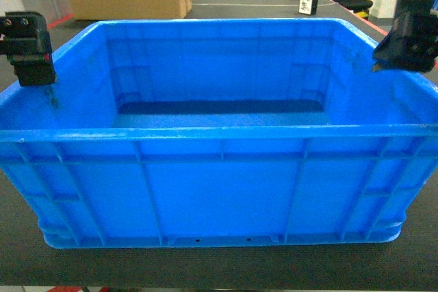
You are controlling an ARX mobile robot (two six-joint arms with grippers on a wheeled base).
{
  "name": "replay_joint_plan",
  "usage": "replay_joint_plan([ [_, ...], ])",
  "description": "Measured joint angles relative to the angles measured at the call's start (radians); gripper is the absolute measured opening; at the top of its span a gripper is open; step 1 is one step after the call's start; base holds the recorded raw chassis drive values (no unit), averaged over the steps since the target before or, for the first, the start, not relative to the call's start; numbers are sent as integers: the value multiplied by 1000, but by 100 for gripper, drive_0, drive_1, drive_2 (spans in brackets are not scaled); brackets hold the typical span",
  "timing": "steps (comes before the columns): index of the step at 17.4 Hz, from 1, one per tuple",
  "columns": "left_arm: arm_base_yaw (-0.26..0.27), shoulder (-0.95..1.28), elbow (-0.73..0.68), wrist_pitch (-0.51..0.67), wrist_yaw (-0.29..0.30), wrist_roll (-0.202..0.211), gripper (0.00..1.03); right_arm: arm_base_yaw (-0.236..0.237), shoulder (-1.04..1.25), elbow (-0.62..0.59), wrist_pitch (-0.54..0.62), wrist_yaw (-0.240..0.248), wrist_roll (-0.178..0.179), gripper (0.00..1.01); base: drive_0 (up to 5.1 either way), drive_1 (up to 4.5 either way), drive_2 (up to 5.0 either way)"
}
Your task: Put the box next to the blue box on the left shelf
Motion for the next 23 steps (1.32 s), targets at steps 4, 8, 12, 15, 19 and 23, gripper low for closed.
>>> replay_joint_plan([
  [4,3,35,14,-6,8,-10,98,5,55,21,-2,13,3,98,0,0,0],
  [8,2,95,39,-21,16,-24,98,5,125,56,-3,34,10,98,0,0,0],
  [12,2,132,74,-35,21,-13,98,5,146,75,-3,42,1,98,0,0,0],
  [15,2,154,98,-50,20,11,96,5,159,93,-18,41,-16,71,0,0,0],
  [19,2,156,108,-85,26,9,54,10,165,101,-29,44,-39,29,0,0,0],
  [23,3,144,96,-68,61,1,22,24,139,71,-11,60,-59,22,0,0,0],
])
